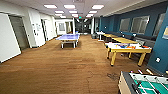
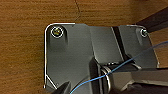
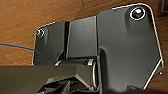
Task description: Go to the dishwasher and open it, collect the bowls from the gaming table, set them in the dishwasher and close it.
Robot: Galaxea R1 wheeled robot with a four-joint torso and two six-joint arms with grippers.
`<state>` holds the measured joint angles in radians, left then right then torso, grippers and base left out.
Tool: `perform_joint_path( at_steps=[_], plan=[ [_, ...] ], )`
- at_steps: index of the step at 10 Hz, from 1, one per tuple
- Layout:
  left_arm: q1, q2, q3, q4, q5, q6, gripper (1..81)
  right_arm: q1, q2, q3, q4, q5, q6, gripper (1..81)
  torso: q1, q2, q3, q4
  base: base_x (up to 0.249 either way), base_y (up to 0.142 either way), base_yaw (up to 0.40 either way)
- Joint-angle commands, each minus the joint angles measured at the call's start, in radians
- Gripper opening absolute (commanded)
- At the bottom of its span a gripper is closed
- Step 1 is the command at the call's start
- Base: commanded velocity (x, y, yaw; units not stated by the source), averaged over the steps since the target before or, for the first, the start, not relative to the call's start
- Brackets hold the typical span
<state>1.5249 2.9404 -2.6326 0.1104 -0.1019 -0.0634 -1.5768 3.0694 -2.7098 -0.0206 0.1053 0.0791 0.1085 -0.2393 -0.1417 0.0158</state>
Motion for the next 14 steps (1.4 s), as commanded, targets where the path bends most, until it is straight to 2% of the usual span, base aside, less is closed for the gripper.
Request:
perform_joint_path(
  at_steps=[1,14],
  plan=[
    [-0.039,-0.009,0.0,0.008,0.051,0.002,81.1,0.039,0.005,0.004,-0.007,-0.053,-0.002,81.1,0.0,0.0,0.0,0.0,0.205,0.0,0.0],
    [-0.035,-0.003,0.0,0.011,0.05,0.004,81.1,0.03,0.008,0.009,-0.005,-0.052,0.001,81.1,0.0,0.0,0.0,0.0,0.205,0.0,0.0]
  ],
)
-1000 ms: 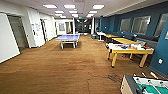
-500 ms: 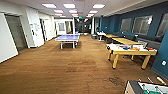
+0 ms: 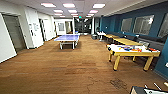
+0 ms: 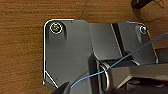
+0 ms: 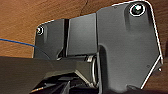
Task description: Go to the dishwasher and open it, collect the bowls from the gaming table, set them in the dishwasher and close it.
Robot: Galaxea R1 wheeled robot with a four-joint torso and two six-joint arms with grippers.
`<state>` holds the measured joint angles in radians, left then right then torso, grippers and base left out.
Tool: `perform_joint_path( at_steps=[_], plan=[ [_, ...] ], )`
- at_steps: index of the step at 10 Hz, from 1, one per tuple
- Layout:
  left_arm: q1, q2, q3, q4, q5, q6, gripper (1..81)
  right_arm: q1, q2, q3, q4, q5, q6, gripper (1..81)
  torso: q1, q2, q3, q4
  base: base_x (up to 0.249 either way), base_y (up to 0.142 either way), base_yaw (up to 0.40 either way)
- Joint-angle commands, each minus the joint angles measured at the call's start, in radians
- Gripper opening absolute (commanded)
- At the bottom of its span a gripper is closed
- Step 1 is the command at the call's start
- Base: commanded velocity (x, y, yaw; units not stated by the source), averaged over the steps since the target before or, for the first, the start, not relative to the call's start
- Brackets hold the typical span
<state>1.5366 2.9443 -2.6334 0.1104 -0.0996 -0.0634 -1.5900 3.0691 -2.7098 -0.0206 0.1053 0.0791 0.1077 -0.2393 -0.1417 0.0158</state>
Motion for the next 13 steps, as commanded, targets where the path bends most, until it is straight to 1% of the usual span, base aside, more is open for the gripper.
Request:
perform_joint_path(
  at_steps=[1,13],
  plan=[
    [-0.046,-0.005,0.001,0.011,0.047,0.005,81.1,0.043,0.009,0.01,-0.005,-0.052,0.001,81.1,0.0,0.0,0.0,0.0,0.205,0.0,0.0],
    [-0.046,-0.005,0.001,0.012,0.047,0.005,81.1,0.047,0.01,0.01,-0.005,-0.052,0.002,81.1,0.0,0.0,0.0,0.0,0.213,0.0,0.0]
  ],
)
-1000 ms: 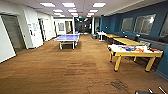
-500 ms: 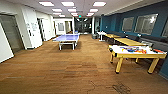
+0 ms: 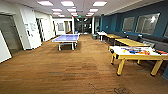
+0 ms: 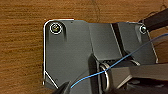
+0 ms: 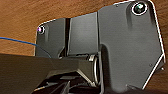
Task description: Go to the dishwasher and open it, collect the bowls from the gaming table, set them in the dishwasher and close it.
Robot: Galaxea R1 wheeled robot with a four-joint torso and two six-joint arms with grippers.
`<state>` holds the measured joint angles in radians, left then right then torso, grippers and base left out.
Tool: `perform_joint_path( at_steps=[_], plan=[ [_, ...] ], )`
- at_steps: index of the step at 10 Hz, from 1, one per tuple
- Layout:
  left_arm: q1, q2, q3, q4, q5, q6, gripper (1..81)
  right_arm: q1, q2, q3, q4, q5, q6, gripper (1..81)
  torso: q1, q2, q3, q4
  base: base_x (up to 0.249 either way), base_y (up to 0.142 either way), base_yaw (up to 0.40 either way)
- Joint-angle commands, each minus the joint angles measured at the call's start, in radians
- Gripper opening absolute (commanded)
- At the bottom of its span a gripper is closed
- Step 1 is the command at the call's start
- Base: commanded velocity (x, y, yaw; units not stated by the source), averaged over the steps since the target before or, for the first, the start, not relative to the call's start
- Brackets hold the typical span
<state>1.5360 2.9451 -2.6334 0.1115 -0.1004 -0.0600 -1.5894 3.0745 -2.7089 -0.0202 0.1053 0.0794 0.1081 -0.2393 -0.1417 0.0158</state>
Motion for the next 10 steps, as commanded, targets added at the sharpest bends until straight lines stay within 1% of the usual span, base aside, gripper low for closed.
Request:
perform_joint_path(
  at_steps=[1,4,10],
  plan=[
    [-0.046,-0.006,0.001,0.011,0.048,0.002,81.1,0.045,0.005,0.009,-0.004,-0.052,0.002,81.1,0.0,0.0,0.0,0.0,0.218,0.0,0.0],
    [-0.046,-0.006,0.003,0.01,0.038,0.002,81.1,0.044,0.005,0.008,-0.004,-0.052,0.002,81.1,0.0,0.0,0.0,0.0,0.218,0.0,0.0],
    [-0.046,0.0,0.006,0.011,0.036,0.002,81.1,0.051,-0.001,-0.001,-0.001,-0.052,0.002,81.1,0.0,0.0,0.0,0.0,0.218,0.0,0.0]
  ],
)
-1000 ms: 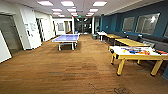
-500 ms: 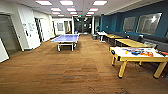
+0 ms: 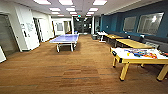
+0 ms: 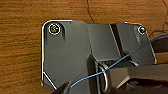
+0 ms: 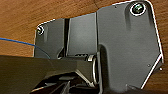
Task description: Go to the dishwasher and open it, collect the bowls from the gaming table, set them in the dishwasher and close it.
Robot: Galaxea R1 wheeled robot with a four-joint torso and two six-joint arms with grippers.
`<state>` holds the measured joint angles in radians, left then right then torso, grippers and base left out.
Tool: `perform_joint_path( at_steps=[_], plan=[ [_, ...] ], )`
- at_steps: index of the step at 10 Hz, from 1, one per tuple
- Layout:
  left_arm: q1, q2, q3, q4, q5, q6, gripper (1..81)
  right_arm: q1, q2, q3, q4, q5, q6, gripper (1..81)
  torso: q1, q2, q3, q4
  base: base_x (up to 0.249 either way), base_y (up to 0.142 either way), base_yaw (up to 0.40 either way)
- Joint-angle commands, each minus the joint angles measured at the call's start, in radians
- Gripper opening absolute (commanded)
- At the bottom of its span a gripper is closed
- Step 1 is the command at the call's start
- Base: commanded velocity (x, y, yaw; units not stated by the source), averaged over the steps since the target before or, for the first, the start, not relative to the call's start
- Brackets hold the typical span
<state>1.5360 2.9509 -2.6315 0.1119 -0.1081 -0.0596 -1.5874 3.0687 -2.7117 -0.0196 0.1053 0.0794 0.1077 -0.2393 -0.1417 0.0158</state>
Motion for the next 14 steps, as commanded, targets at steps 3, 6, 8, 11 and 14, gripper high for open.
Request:
perform_joint_path(
  at_steps=[3,6,8,11,14],
  plan=[
    [-0.046,0.001,0.004,0.011,0.045,0.001,81.1,0.053,0.001,0.001,-0.005,-0.052,0.0,81.1,0.0,0.0,0.0,0.0,0.218,0.0,0.0],
    [-0.046,0.005,0.004,0.011,0.045,0.001,81.1,0.056,0.001,0.001,-0.007,-0.052,0.0,81.1,0.0,0.0,0.0,0.0,0.224,0.0,0.0],
    [-0.046,0.005,0.004,0.011,0.044,0.001,81.1,0.056,0.001,0.001,-0.007,-0.052,0.0,81.1,0.0,0.0,0.0,0.0,0.224,0.0,0.0],
    [-0.046,0.008,0.004,0.011,0.044,0.001,81.1,0.056,0.001,-0.002,-0.007,-0.052,0.0,81.1,0.0,0.0,0.0,0.0,0.225,0.0,0.0],
    [-0.046,0.01,0.004,0.011,0.045,0.001,81.1,0.057,0.0,-0.002,-0.007,-0.052,0.0,81.1,0.0,0.0,0.0,0.0,0.226,0.0,0.0]
  ],
)
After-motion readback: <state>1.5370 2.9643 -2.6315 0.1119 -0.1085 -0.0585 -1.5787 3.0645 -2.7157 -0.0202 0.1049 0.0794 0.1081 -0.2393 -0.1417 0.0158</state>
